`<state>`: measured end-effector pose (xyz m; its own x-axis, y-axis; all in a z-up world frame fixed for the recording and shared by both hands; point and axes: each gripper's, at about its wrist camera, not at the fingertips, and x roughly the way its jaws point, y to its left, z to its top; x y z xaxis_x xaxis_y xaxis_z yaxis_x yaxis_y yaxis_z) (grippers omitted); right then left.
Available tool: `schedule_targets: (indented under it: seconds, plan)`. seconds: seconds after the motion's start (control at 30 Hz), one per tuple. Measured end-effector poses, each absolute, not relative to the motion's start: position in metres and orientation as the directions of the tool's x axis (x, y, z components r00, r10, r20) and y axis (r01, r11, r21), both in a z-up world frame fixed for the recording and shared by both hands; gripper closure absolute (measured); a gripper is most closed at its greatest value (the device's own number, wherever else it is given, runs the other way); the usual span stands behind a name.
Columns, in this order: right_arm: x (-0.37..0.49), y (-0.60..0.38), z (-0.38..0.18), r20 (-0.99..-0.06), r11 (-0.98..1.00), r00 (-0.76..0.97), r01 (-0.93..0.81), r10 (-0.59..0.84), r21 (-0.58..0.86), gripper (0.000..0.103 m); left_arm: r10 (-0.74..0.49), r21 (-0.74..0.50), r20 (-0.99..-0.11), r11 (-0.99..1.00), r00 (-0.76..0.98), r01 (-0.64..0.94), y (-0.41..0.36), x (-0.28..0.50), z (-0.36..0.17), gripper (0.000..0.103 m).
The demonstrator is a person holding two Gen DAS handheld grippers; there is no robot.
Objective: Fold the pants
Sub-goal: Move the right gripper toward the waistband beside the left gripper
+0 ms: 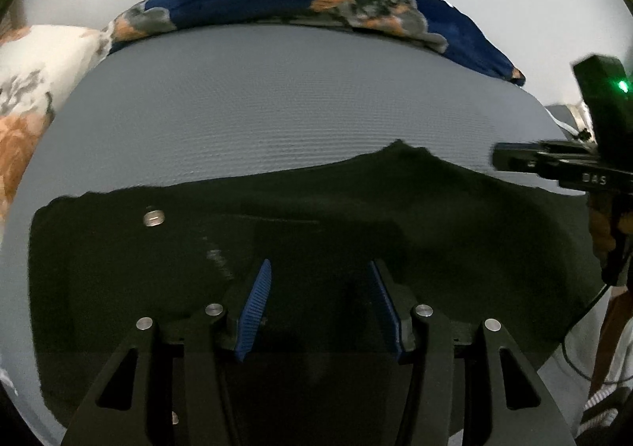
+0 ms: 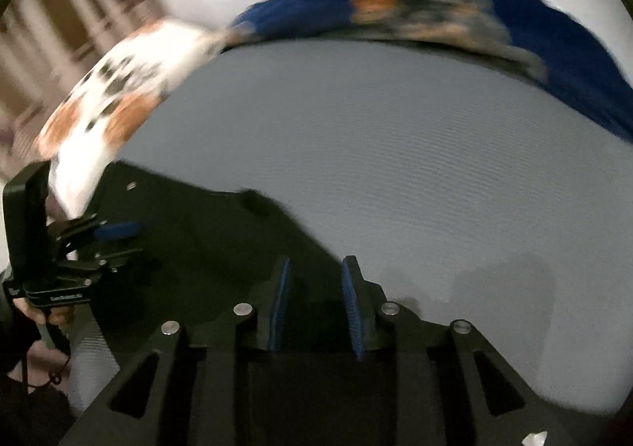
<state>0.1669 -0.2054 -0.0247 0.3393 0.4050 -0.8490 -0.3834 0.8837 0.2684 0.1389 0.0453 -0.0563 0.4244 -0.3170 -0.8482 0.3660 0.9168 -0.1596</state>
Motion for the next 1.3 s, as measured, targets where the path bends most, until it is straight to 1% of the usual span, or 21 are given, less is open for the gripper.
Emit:
schedule_targets:
  seconds: [0.07,0.13,0.17,0.3,0.37,0.4,0.43,0.53,0.6,0.73,0.8,0.87,0.9,0.93,1.03,1.13,1.3]
  plan:
    - [0.177,-0.178,-0.029,-0.853,0.859,0.3,-0.428,0.428,0.281,0.073,-0.318,-0.161,-0.846,0.918,0.428,0.364,0.052,0.138,-0.054,0.051]
    - [0.185,-0.166,-0.034,-0.857,0.844,0.267,-0.447,0.44,0.294,0.065,-0.321,-0.168,-0.845,0.918,0.426,0.359,0.059,0.138,-0.056,0.051]
    - [0.19,-0.158,-0.039,-0.864,0.835,0.241,-0.462,0.443,0.299,0.063,-0.329,-0.178,-0.843,0.917,0.425,0.357,0.062,0.138,-0.057,0.051]
    - [0.2,-0.145,-0.052,-0.88,0.825,0.198,-0.482,0.432,0.296,0.06,-0.347,-0.201,-0.84,0.913,0.417,0.354,0.066,0.14,-0.061,0.051]
    - [0.2,-0.141,-0.054,-0.872,0.808,0.173,-0.49,0.459,0.328,0.069,-0.351,-0.203,-0.839,0.911,0.415,0.359,0.067,0.14,-0.062,0.051]
    - [0.199,-0.138,-0.053,-0.87,0.799,0.172,-0.506,0.462,0.325,0.083,-0.351,-0.201,-0.839,0.91,0.416,0.361,0.067,0.14,-0.062,0.051]
    - [0.198,-0.134,-0.052,-0.876,0.805,0.19,-0.515,0.443,0.295,0.092,-0.35,-0.2,-0.839,0.91,0.416,0.363,0.066,0.14,-0.062,0.051]
    - [0.202,-0.132,-0.047,-0.881,0.834,0.255,-0.5,0.399,0.233,0.098,-0.354,-0.204,-0.84,0.909,0.412,0.364,0.067,0.141,-0.062,0.051]
    - [0.206,-0.13,-0.052,-0.887,0.851,0.283,-0.489,0.365,0.194,0.098,-0.356,-0.211,-0.841,0.909,0.408,0.359,0.068,0.142,-0.062,0.051]
    - [0.21,-0.128,-0.059,-0.892,0.864,0.292,-0.469,0.346,0.182,0.098,-0.346,-0.197,-0.845,0.91,0.407,0.364,0.066,0.143,-0.063,0.051]
    - [0.208,-0.13,-0.058,-0.892,0.87,0.293,-0.458,0.345,0.186,0.096,-0.338,-0.186,-0.847,0.911,0.41,0.367,0.064,0.142,-0.064,0.051]
    - [0.205,-0.132,-0.053,-0.89,0.881,0.316,-0.442,0.328,0.168,0.087,-0.329,-0.173,-0.849,0.913,0.414,0.37,0.063,0.141,-0.065,0.05]
    - [0.203,-0.133,-0.049,-0.889,0.89,0.332,-0.429,0.316,0.157,0.078,-0.321,-0.163,-0.851,0.914,0.416,0.373,0.061,0.141,-0.065,0.05]
    - [0.2,-0.134,-0.045,-0.885,0.898,0.352,-0.416,0.304,0.143,0.071,-0.318,-0.158,-0.851,0.914,0.418,0.374,0.061,0.14,-0.065,0.049]
    - [0.189,-0.146,-0.03,-0.866,0.924,0.409,-0.358,0.288,0.138,0.07,-0.303,-0.14,-0.853,0.917,0.425,0.373,0.059,0.139,-0.065,0.048]
    - [0.17,-0.162,-0.015,-0.855,0.949,0.466,-0.303,0.225,0.085,0.07,-0.286,-0.126,-0.857,0.923,0.429,0.363,0.057,0.138,-0.065,0.046]
    - [0.134,-0.193,-0.01,-0.864,0.975,0.472,-0.204,0.172,0.082,0.07,-0.264,-0.11,-0.861,0.932,0.436,0.347,0.054,0.137,-0.065,0.045]
